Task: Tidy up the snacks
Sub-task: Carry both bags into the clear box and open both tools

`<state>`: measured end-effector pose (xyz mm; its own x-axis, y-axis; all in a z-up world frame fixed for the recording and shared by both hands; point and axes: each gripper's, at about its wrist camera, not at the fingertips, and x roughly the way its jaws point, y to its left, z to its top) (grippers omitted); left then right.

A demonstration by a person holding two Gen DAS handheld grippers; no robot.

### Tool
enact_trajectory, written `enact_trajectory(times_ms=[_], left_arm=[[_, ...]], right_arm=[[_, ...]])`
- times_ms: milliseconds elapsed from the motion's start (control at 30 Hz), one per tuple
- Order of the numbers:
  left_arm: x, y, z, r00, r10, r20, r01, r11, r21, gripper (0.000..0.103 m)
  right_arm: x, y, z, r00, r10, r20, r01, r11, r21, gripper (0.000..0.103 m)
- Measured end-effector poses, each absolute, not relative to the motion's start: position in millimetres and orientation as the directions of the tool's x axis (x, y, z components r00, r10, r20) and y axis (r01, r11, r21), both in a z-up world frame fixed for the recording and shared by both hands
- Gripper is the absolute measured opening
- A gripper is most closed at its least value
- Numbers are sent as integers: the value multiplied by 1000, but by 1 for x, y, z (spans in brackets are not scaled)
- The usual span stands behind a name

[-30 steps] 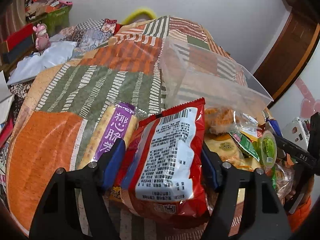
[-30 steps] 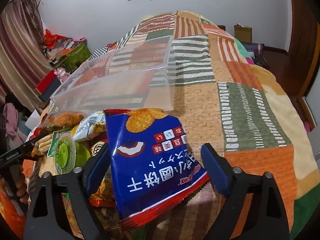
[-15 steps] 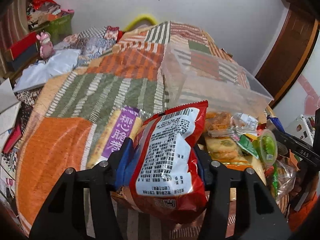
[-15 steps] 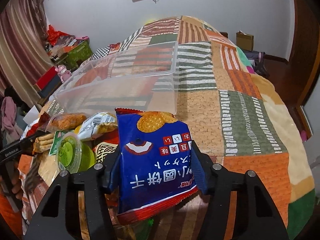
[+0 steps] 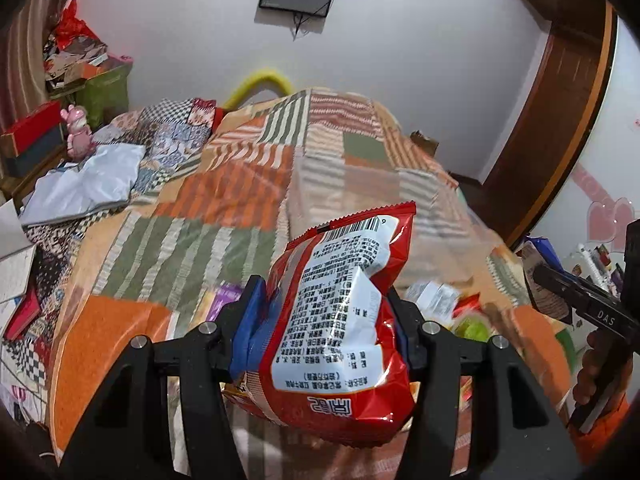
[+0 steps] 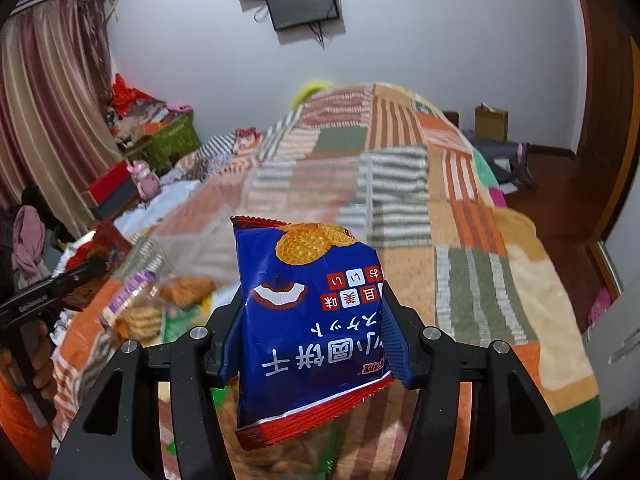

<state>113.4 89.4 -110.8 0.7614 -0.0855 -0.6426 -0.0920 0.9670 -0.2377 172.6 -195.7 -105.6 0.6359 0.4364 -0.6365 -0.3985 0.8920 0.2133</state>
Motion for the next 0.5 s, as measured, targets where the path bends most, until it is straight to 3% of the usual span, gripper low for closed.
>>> enact_trajectory(times_ms=[500], left_arm=[[180,65,-77,792,-154,-591,13,972,-236,54]], right_arm=[[210,-165,-83,657,476,-585,-446,871,207,54]])
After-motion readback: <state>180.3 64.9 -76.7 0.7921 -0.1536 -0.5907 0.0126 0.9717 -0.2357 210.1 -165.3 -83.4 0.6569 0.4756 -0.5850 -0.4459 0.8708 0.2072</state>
